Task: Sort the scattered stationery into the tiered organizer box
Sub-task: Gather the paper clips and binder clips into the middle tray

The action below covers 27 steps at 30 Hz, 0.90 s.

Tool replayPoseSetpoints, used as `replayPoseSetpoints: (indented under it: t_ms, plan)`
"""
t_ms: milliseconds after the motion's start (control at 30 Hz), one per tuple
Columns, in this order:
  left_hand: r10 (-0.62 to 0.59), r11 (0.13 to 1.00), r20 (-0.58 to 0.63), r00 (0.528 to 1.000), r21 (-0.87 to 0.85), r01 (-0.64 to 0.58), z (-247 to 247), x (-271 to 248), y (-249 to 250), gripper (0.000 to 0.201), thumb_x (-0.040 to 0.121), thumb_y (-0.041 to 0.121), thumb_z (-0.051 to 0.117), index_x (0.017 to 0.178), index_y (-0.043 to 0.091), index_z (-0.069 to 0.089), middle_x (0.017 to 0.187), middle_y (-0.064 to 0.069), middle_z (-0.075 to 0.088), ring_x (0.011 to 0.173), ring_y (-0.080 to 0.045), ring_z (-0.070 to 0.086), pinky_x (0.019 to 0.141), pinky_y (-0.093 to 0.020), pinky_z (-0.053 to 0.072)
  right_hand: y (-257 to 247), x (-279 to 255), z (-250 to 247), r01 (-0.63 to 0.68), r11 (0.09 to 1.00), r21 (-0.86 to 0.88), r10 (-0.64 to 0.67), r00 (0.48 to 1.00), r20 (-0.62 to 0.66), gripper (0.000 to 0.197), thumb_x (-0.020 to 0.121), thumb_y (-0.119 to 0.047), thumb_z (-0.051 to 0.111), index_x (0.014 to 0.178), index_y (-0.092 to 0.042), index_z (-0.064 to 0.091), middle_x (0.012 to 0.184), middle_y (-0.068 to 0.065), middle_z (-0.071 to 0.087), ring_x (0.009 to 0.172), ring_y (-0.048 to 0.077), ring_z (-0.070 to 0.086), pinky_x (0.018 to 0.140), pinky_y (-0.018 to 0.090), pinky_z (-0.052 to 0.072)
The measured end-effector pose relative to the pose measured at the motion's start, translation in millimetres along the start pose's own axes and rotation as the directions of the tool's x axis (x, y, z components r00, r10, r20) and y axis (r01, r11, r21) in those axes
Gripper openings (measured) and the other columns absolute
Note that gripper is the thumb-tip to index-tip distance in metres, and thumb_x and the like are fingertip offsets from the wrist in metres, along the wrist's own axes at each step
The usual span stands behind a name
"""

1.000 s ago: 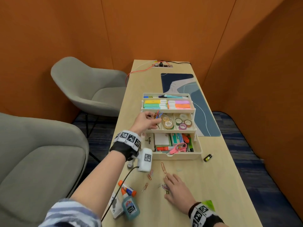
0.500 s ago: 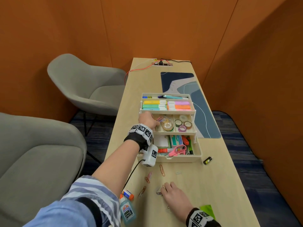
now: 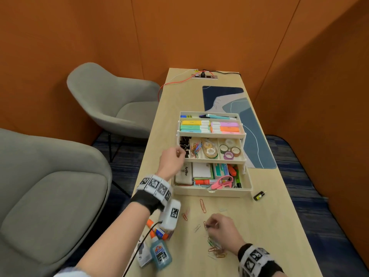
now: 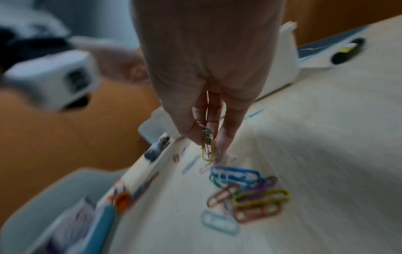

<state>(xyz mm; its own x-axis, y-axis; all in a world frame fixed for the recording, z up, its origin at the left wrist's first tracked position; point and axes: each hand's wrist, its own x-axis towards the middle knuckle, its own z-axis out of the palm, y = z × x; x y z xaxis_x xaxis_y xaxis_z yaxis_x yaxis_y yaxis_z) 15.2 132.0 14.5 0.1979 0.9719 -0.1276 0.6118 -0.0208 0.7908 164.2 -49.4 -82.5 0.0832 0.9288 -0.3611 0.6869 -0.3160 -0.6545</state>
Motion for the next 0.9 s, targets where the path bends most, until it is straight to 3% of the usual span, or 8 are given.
replayPoseSetpoints:
  t_ms: [100, 167, 300, 400, 567, 667, 767, 900]
  plan:
    - [0.028, 0.993, 0.057, 0.998, 0.110, -0.034, -0.3, -38.3, -27.3, 0.013, 0.096, 0.019, 0.053, 0.103, 0.017, 0.063, 0.092, 0.009, 0.060, 0.075, 0.000, 0.054, 0.060, -0.012, 0.042, -6.0, 6.7, -22.4, -0.111, 0.953, 0.282, 0.123, 0.992, -0.027, 0.021, 0.077, 0.002, 0.064, 0.076, -0.018, 0.066, 0.079, -0.001, 0.063, 0.070, 0.012, 0.059, 0.062, 0.010, 0.046]
    - [0.012, 0.979, 0.127, 0.992, 0.202, -0.038, 4.8, -59.3, -46.4, 0.012, 0.095, 0.016, 0.054, 0.101, 0.018, 0.064, 0.092, 0.008, 0.060, 0.077, -0.002, 0.054, 0.062, -0.011, 0.042, -14.6, 16.0, -38.7, -0.136, 0.888, 0.440, 0.152, 0.988, -0.002, 0.015, 0.079, 0.003, 0.065, 0.088, -0.009, 0.068, 0.087, 0.009, 0.066, 0.075, 0.015, 0.063, 0.069, 0.019, 0.053]
    - [-0.003, 0.888, 0.333, 0.943, 0.434, -0.151, 27.0, -91.6, -80.5, 0.021, 0.090, 0.011, 0.053, 0.109, 0.016, 0.062, 0.108, -0.002, 0.060, 0.101, -0.017, 0.056, 0.085, -0.027, 0.049, -47.1, 41.7, -71.4, -0.063, 0.804, 0.591, 0.105, 0.994, -0.037, 0.017, 0.081, 0.001, 0.064, 0.098, -0.003, 0.065, 0.100, 0.014, 0.065, 0.085, 0.019, 0.065, 0.074, 0.028, 0.055]
    - [-0.013, 0.793, 0.415, 0.910, 0.558, -0.244, 43.9, -103.3, -95.4, 0.034, 0.088, 0.006, 0.051, 0.122, 0.012, 0.052, 0.119, -0.007, 0.049, 0.112, -0.025, 0.047, 0.089, -0.035, 0.047, -77.0, 68.8, -95.4, -0.009, 0.745, 0.667, 0.056, 0.997, -0.049, 0.017, 0.081, 0.002, 0.063, 0.098, -0.003, 0.064, 0.096, 0.013, 0.065, 0.079, 0.021, 0.066, 0.070, 0.034, 0.057]
    - [-0.086, 0.720, 0.448, 0.890, 0.646, -0.255, 55.4, -110.2, -101.5, 0.037, 0.087, 0.000, 0.051, 0.122, 0.009, 0.042, 0.126, -0.011, 0.039, 0.116, -0.029, 0.041, 0.091, -0.038, 0.048, -121.0, 124.9, -117.8, 0.066, 0.764, 0.642, 0.068, 0.981, -0.182, 0.015, 0.079, 0.006, 0.064, 0.091, -0.002, 0.065, 0.091, 0.012, 0.065, 0.076, 0.018, 0.064, 0.062, 0.017, 0.054]
    - [-0.090, 0.741, 0.417, 0.904, 0.634, -0.219, 58.4, -109.8, -105.4, 0.049, 0.081, -0.012, 0.050, 0.123, 0.012, 0.040, 0.128, -0.009, 0.036, 0.117, -0.027, 0.039, 0.093, -0.037, 0.048, -126.8, 159.8, -111.9, 0.024, 0.819, 0.574, 0.155, 0.953, -0.261, 0.015, 0.075, 0.002, 0.069, 0.072, -0.012, 0.064, 0.085, 0.011, 0.066, 0.079, 0.021, 0.063, 0.074, 0.028, 0.056]
    - [-0.080, 0.770, 0.393, 0.916, 0.608, -0.194, 60.1, -108.5, -108.8, 0.053, 0.081, -0.015, 0.046, 0.126, 0.013, 0.040, 0.128, -0.007, 0.038, 0.116, -0.024, 0.040, 0.095, -0.036, 0.046, -123.5, 175.4, -103.4, -0.053, 0.921, 0.387, 0.201, 0.914, -0.352, 0.012, 0.074, -0.006, 0.071, 0.083, -0.014, 0.072, 0.094, 0.007, 0.069, 0.092, 0.021, 0.063, 0.091, 0.031, 0.050]
    - [-0.056, 0.808, 0.379, 0.924, 0.560, -0.181, 62.4, -108.2, -113.4, 0.056, 0.080, -0.017, 0.045, 0.127, 0.012, 0.040, 0.128, -0.007, 0.040, 0.112, -0.022, 0.044, 0.095, -0.034, 0.046, -122.7, 173.7, -99.2, 0.004, 0.964, 0.266, 0.095, 0.928, -0.361, 0.027, 0.081, 0.005, 0.057, 0.097, -0.010, 0.072, 0.103, 0.008, 0.071, 0.103, 0.021, 0.063, 0.097, 0.029, 0.047]
